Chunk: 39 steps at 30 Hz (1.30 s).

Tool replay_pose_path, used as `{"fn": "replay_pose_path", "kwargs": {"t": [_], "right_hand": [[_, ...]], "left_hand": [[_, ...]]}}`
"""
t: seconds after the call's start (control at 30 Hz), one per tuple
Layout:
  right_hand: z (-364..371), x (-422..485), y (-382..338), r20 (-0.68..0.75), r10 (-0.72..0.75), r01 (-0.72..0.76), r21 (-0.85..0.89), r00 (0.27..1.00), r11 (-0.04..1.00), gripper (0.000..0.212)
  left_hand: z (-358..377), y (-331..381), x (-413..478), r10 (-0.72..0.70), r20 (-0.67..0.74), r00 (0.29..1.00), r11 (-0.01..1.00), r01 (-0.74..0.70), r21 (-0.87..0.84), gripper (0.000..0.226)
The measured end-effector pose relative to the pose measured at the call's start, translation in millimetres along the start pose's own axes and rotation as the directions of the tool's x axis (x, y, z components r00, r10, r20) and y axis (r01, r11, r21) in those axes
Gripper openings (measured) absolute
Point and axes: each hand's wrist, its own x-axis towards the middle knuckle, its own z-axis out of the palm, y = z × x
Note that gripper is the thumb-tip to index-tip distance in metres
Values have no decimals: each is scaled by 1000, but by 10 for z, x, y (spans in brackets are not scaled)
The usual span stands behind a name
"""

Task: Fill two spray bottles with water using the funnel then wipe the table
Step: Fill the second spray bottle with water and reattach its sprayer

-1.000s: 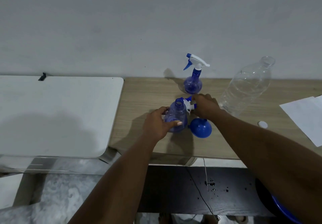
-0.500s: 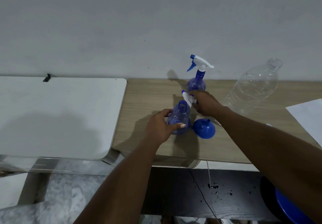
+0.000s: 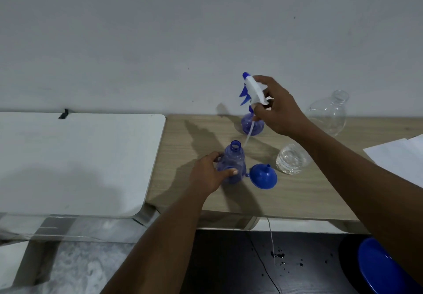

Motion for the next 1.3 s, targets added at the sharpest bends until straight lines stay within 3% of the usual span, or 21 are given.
{"fn": "replay_pose_path", "kwargs": {"t": [0.2,0.57,0.9,1.1,1.3], "right_hand": [[-199,21,-439,-44,-82,86,82,996,993,57],[-194,-51,-564,37,-121,119,53,992,991,55],[499,-421,128,240,106,-81,-112,965,990,42],[558,-378,123,390,95,25,-293,916,956,23],[647,-396,160,325,-7,146,-404,946,903,33]], "left_hand": [[-10,13,3,1,12,1000,1000,-2,25,64],[-13,39,3,-28,24,999,997,26,70,72],[-28,63,-37,-13,27,1000,999,12,31,61],[-27,56,-57,-2,24,1000,1000,2,21,59],[-24,76,-63,-7,45,999,1000,7,6,52]]}}
